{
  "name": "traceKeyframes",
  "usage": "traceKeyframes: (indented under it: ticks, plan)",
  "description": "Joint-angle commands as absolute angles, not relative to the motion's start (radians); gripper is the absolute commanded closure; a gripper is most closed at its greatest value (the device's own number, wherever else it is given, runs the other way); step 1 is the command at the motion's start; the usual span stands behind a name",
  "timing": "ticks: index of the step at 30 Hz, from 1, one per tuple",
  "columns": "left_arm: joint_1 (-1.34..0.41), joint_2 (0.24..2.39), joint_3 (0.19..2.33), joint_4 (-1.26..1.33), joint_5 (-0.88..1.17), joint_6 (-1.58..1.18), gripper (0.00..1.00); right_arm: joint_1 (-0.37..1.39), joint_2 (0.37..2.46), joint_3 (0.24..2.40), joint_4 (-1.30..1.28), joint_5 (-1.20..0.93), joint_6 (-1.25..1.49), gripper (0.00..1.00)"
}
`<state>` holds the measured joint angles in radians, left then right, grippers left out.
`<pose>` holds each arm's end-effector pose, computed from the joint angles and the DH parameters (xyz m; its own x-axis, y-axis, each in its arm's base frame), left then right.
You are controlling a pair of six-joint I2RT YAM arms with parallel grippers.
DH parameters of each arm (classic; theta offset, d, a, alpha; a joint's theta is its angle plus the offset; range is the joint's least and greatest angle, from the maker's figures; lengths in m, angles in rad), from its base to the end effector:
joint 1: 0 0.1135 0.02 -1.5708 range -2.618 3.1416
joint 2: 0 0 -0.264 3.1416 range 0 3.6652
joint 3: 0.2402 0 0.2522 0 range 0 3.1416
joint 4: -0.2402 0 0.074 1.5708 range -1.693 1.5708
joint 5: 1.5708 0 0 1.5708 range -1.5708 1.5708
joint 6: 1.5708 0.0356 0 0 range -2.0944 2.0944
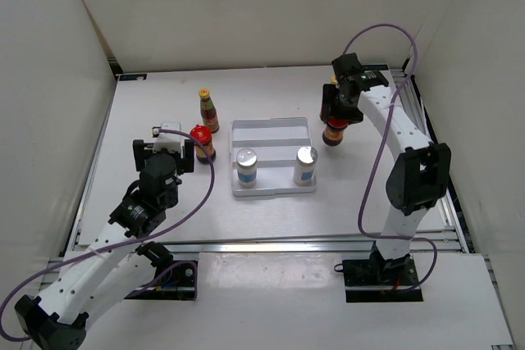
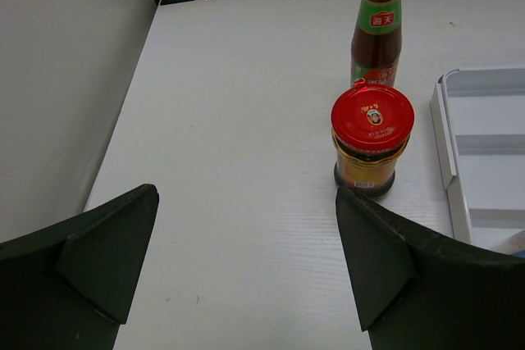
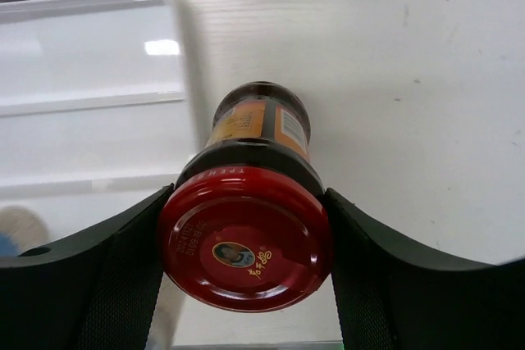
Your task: Organize the condiment bottles
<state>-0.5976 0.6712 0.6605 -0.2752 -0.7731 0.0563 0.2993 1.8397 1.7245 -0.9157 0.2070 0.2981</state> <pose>0.1415 -0.0663 0.3070 -0.2413 0.2129 -0.9468 -0.1378 0.9582 0.2506 0.3809 0.1099 0.3061 -0.8386 0.0421 -0.5432 0.0614 0.9980 -0.0175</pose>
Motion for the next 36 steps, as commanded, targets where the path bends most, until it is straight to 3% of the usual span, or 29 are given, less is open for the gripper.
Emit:
traceKeyframes:
  ticks: [1, 14, 36]
  plan:
    - [-0.6, 0.666, 0.65, -0.258, -0.762, 0.06, 0.0, 0.372, 1.707, 1.83, -0.874, 0.184, 0.266, 0.92]
    - [-0.6, 0.666, 0.641, -0.258, -0.762, 0.06, 0.0, 0.523, 1.698, 1.688, -0.786, 0.097, 0.295, 0.92]
    - [-0.6, 0.666, 0.641, -0.258, -0.753, 0.06, 0.0, 0.532, 1.874, 1.66, -0.724, 0.126, 0.267, 0.91]
